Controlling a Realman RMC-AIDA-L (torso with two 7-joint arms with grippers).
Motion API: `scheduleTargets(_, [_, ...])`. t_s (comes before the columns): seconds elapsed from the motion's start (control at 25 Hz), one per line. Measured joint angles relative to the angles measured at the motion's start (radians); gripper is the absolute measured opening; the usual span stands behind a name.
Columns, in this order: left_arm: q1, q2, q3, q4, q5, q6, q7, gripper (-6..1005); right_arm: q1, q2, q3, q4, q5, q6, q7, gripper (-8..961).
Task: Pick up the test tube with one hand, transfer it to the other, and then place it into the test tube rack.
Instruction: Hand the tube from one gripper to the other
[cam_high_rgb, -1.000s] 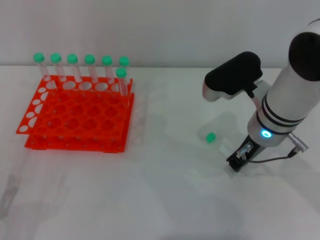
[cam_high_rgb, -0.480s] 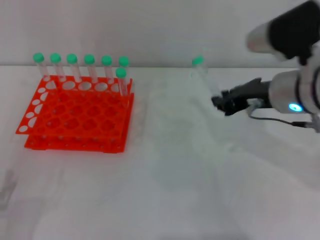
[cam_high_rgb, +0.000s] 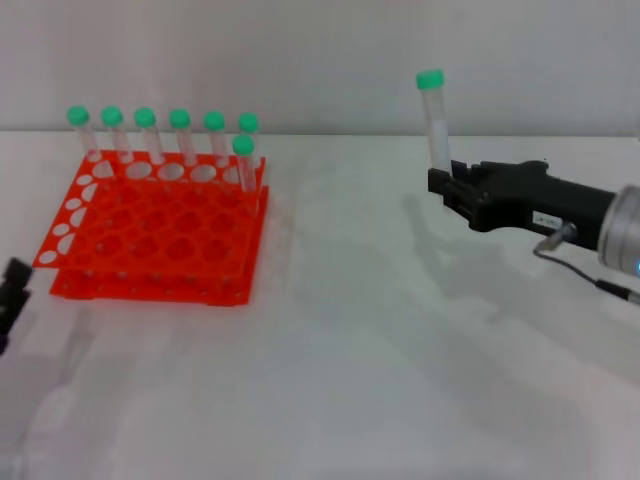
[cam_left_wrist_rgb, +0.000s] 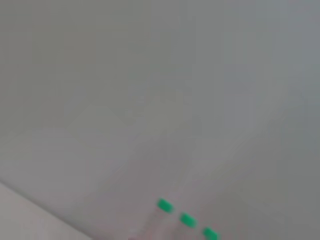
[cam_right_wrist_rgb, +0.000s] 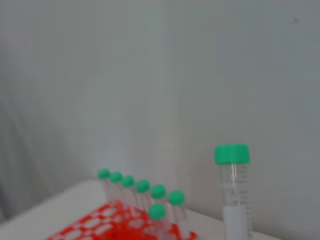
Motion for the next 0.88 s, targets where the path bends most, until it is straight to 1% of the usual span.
scheduleTargets(0.04, [-0.011,0.0,0.0,0.0,0.018,0.0,-0.001,860,0.004,0.0,0.018,0.06,0.096,0.041,-0.091,215])
scheduleTargets(0.12, [-0.028,0.0,0.0,-0.01,0.055,-0.002,0.0,859,0.013,0.0,0.04,0.155,0.222,0.107,-0.218,219])
scheduleTargets(0.2, [-0.034,0.0,0.0,-0.038,0.097,-0.006,0.012,858,0.023,0.0,0.05,0.244,0.303,0.155,-0.333,222])
scheduleTargets(0.36, [-0.039,-0.001,0.0,-0.122,0.22,-0.007,0.08,856,0.038,0.001,0.059,0.386,0.393,0.197,-0.523,229])
scheduleTargets(0.44, [-0.051,0.0,0.0,-0.161,0.299,-0.008,0.106,855,0.044,0.002,0.054,0.473,0.473,0.241,-0.659,232])
scheduleTargets(0.56, [-0.086,-0.001,0.0,-0.195,0.424,-0.008,0.127,854,0.055,0.004,0.03,0.648,0.677,0.369,-0.923,237])
scheduleTargets(0.68, [-0.11,-0.006,0.007,-0.232,0.534,-0.006,0.146,852,0.058,0.005,-0.005,0.774,0.829,0.458,-1.096,242])
scheduleTargets(0.72, [-0.119,-0.008,0.041,-0.275,0.567,0.009,0.175,852,0.058,0.005,-0.012,0.812,0.86,0.48,-1.14,243])
scheduleTargets(0.76, [-0.119,-0.008,0.041,-0.275,0.567,0.009,0.175,851,0.057,0.005,-0.014,0.838,0.874,0.499,-1.167,245])
scheduleTargets(0.84, [-0.132,-0.008,0.099,-0.325,0.57,0.036,0.19,850,0.056,0.005,-0.014,0.857,0.878,0.515,-1.185,248])
scheduleTargets(0.88, [-0.132,-0.008,0.099,-0.325,0.57,0.036,0.19,849,0.056,0.005,-0.014,0.869,0.878,0.525,-1.198,250])
